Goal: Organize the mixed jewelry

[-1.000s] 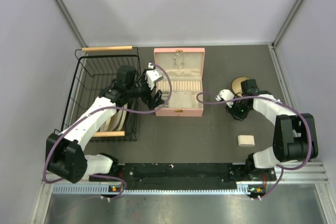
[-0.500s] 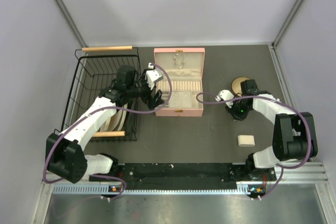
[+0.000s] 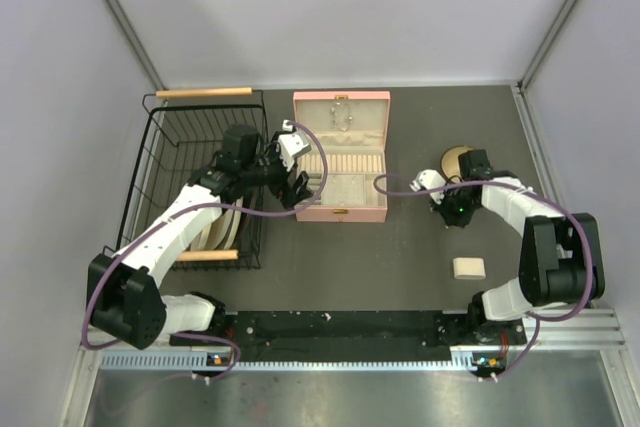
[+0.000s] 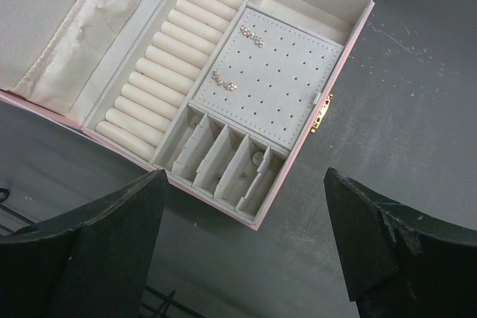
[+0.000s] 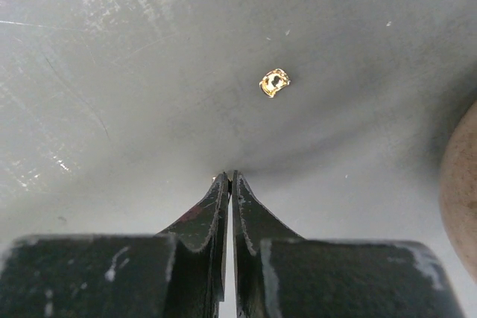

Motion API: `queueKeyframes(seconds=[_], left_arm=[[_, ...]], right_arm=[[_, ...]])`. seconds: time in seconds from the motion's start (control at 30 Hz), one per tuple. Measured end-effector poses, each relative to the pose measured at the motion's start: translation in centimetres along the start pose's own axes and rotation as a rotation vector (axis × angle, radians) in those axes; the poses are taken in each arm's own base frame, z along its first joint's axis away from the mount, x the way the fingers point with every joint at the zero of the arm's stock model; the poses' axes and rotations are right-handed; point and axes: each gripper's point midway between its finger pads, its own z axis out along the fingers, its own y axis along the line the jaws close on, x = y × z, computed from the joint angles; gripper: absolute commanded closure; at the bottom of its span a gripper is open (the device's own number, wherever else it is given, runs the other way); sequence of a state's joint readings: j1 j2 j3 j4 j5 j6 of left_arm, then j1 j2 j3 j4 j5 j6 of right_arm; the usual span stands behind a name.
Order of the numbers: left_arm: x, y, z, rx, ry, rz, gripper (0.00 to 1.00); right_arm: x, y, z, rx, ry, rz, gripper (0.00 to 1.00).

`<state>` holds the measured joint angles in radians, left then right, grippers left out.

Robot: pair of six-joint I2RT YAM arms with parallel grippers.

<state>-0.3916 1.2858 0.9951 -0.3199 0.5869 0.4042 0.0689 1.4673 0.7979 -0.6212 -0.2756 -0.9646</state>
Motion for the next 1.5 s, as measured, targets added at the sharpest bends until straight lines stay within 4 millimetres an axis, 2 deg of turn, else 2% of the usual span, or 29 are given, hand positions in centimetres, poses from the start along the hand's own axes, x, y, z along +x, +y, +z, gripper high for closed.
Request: queueKeyframes(seconds=[0.2,0.3,0.4,0.53,0.73,0.87,1.03,1.13,1.23,1.37,1.5], left_arm=[[0.3,0.0,0.3,0.008,0.007,-0.021,0.11],[0.2,-0.1,0.6,0.011,0.000,-0.047,0.11],[-0.8,-0.2,1.0,0.018,-0.038,-0.078,0.11],[-2.6,-1.3,1.8,0.043,-0.095,-0.115,0.11],[-5.7,-4.6,3.7,0.101,-0.171,-0.081,0.11],[-7.4,-5.3,4.2,0.078,-0.210,-0.026,0.12],[-9.3,-4.0,3.8,-0.021,-0.217,0.040,0.09],[-11.0,-2.7,2.4,-0.090,-0.175,0.059,0.08],[-13.6,-1.7,0.5,-0.153,-0.193,0.124,0.08],[-13.9,-2.1,-1.5,-0.159,-0.164,0.244,0.09],[-14.2,-3.4,-1.8,-0.129,-0.157,0.350,0.10]], right_arm=[[-1.7,-0.8,-1.5,-0.001,-0.030,0.030,1.00],[-3.6,-1.4,-2.9,-0.002,-0.079,0.056,1.00],[-6.1,-1.7,-4.6,-0.014,-0.149,0.094,1.00],[-11.8,-1.2,-7.6,-0.050,-0.295,0.121,1.00],[-21.9,2.6,-13.2,-0.227,-0.542,0.104,1.00],[-26.1,4.3,-16.4,-0.395,-0.654,0.151,1.00],[-27.7,5.4,-16.9,-0.570,-0.671,0.242,1.00],[-27.9,6.0,-16.9,-0.641,-0.662,0.284,1.00],[-28.1,6.4,-17.3,-0.680,-0.667,0.301,1.00],[-28.3,6.9,-18.0,-0.730,-0.670,0.332,1.00],[-28.7,7.1,-18.6,-0.760,-0.676,0.356,1.00]])
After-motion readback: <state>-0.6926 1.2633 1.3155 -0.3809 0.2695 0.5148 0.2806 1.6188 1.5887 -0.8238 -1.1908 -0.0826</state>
